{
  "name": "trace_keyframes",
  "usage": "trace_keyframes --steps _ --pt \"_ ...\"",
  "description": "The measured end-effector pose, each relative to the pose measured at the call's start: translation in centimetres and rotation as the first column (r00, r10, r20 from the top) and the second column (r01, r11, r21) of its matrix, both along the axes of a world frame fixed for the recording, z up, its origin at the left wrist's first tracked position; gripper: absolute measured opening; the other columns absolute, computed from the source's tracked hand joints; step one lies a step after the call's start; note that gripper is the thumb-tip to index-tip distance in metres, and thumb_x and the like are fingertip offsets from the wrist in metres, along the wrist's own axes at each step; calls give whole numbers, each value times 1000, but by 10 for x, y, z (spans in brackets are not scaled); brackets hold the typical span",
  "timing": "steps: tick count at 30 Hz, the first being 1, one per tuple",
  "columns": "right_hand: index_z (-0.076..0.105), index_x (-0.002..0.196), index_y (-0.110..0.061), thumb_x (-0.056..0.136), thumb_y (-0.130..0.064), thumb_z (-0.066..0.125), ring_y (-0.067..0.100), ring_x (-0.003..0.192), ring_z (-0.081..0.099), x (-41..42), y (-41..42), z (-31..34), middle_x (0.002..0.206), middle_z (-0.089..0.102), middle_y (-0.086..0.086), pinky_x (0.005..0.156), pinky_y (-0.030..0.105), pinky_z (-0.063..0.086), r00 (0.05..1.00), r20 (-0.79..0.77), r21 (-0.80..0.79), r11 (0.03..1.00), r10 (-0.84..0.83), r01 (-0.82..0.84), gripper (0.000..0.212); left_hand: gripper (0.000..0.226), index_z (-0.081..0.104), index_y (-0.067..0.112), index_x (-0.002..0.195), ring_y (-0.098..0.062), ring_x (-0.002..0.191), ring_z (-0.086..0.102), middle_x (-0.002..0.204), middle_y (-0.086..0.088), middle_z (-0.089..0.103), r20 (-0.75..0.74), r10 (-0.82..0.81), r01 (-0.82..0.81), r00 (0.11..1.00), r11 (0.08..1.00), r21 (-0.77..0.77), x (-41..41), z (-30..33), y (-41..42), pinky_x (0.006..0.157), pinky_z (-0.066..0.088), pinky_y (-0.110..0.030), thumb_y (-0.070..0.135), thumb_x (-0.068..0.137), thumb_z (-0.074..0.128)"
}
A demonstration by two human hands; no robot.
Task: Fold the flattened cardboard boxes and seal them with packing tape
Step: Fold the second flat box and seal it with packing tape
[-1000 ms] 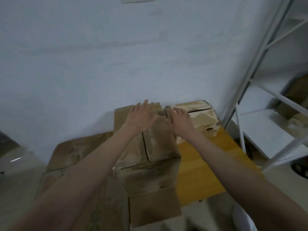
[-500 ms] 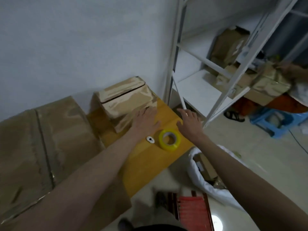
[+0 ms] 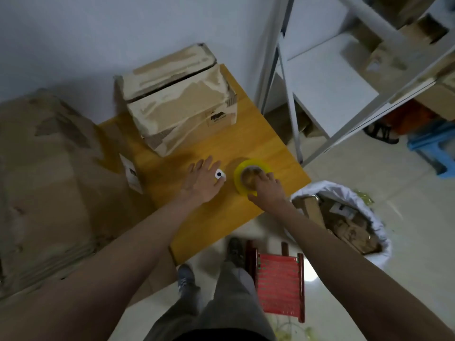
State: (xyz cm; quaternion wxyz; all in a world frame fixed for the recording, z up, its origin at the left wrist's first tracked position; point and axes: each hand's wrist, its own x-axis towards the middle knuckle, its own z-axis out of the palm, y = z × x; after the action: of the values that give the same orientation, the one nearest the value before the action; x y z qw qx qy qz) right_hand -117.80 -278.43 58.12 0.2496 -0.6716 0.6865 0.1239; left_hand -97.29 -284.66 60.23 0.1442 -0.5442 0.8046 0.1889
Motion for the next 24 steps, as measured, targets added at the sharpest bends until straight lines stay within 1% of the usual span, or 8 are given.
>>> trace_keyframes --steps 3,4,6,8,11,17,21,24 --pt "42 145 -17 92 -51 61 33 144 23 8 1 -26 150 39 5 107 44 32 991 -104 44 996 79 -75 66 59 25 26 156 -27 150 20 166 -1 13 13 0 -1 1000 1000 9 3 -7 1 120 19 -44 51 103 33" --pt "45 142 -17 93 -46 62 32 145 22 11 2 -32 148 43 3 106 43 32 987 -134 30 996 87 -84 59 60 24 26 156 -26 150 19 166 -1 13 13 -3 3 1000 1000 10 5 -8 0 120 19 -44 51 103 33" --pt "54 132 -17 97 -27 57 31 143 25 17 0 -38 141 50 3 102 41 32 982 -178 -28 997 67 -73 37 59 24 25 156 -27 150 19 166 -2 12 19 -12 12 1000 1000 -8 6 -3 -4 120 19 -44 51 103 32" --pt "56 129 -17 96 -16 52 28 138 31 21 0 -37 137 53 3 97 39 33 983 -180 -81 996 26 -41 33 59 23 25 156 -27 149 20 166 -3 13 33 -30 31 999 999 -38 7 6 -8 120 20 -44 50 104 32" --pt "45 143 -23 97 -19 53 25 139 32 23 1 -15 144 46 2 95 40 32 996 -48 -159 985 -71 63 47 57 23 24 156 -27 150 18 166 -3 14 7 -28 28 1000 998 -53 4 31 -17 121 18 -46 47 105 30" --pt "48 139 -19 96 -29 61 25 137 35 36 14 81 141 46 2 102 47 30 952 228 -267 927 -206 264 46 51 26 21 155 -27 148 25 162 -3 27 -107 -108 85 988 975 -205 5 118 -33 121 18 -45 37 107 28" --pt "53 135 -15 95 -24 64 29 129 43 71 32 159 138 50 3 103 51 35 919 375 -396 875 -123 279 43 47 37 21 151 -27 141 38 154 -4 42 -222 -182 107 958 945 -310 37 189 -35 116 26 -43 27 105 37" --pt "54 134 -11 94 -20 66 28 129 45 112 48 208 138 52 5 103 52 38 896 443 -488 828 -35 274 43 46 43 17 148 -26 136 45 149 -5 49 -351 -205 82 914 939 -335 79 238 -29 112 33 -39 15 103 41"
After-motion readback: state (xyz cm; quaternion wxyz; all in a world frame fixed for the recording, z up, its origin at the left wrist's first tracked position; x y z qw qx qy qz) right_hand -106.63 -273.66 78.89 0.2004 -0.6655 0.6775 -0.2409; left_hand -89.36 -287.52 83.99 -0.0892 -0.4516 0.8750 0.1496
